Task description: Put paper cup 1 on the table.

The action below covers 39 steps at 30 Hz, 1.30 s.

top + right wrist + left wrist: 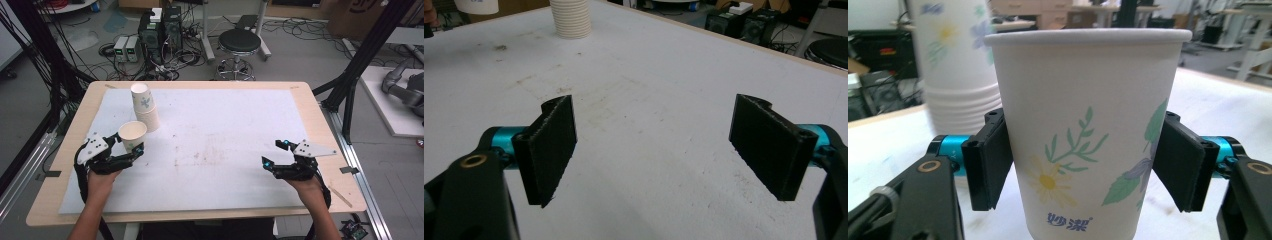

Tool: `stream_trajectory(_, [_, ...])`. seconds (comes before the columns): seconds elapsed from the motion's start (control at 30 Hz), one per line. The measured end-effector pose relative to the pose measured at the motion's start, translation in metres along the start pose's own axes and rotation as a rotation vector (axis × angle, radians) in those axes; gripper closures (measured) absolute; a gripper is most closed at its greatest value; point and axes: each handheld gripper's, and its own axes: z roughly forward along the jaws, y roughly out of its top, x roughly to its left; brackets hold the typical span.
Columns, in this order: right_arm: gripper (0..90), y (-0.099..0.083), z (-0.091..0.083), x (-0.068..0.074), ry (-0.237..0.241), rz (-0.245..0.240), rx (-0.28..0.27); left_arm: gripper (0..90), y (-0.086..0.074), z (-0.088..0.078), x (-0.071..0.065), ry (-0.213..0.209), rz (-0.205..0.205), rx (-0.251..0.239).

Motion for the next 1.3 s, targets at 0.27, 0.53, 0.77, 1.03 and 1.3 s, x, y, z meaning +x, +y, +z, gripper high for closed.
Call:
stream_trajectory(0.27, [19.5, 0.000, 0.001, 0.002, 0.010, 0.004, 0.009, 29.7, -0.019, 0.000, 0.017, 0.049, -0.037, 0.093])
stream_trajectory(0.53, [19.6, 0.000, 0.003, 0.003, 0.019, -0.002, 0.015, 29.9, -0.029, 0.005, 0.023, 0.072, -0.055, 0.205])
stream_trajectory(0.77, [19.6, 0.000, 0.002, 0.003, 0.023, -0.011, 0.015, 30.7, -0.029, 0.006, 0.022, 0.100, -0.040, 0.273])
stream_trajectory(1.03, [19.6, 0.000, 0.000, 0.003, 0.033, -0.006, 0.013, 31.5, -0.027, -0.004, 0.019, 0.108, -0.037, 0.316])
stream_trajectory(1.3, [19.6, 0.001, 0.002, 0.004, 0.039, -0.016, 0.015, 30.6, -0.028, -0.011, 0.014, 0.123, -0.041, 0.363])
